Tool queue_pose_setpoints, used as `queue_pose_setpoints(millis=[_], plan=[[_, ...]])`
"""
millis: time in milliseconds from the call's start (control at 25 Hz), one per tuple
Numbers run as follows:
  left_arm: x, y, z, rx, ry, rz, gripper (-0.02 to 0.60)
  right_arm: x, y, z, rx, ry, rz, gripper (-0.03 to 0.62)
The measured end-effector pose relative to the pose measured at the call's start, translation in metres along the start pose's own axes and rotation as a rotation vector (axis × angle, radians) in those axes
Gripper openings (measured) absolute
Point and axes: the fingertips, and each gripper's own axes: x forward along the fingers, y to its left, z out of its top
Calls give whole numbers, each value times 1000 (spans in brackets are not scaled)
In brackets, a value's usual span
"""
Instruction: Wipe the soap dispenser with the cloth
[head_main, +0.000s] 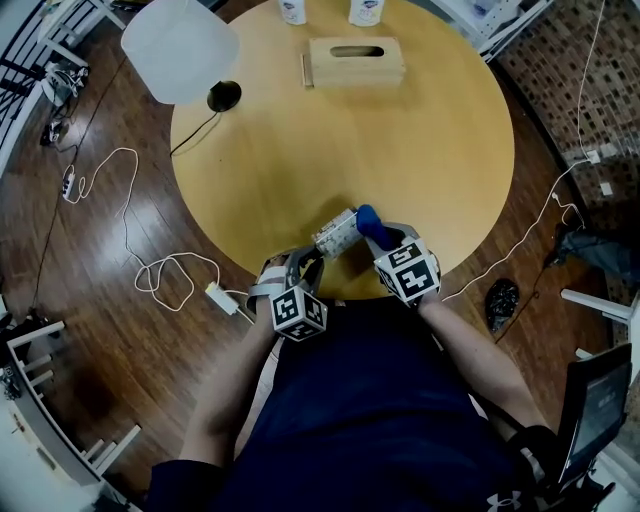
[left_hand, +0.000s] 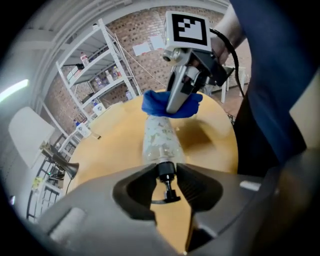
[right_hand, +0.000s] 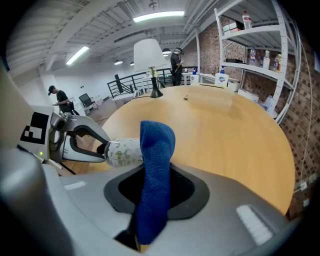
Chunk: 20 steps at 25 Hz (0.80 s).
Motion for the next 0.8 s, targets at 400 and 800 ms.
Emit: queue_pose_setpoints(millis=[400, 800], plan=[[5, 7, -1, -490, 14, -187, 152, 15, 74, 59, -291, -9, 122, 97], [6, -26, 5, -235, 91, -216, 139, -8, 76, -5, -267, 70, 150, 89]])
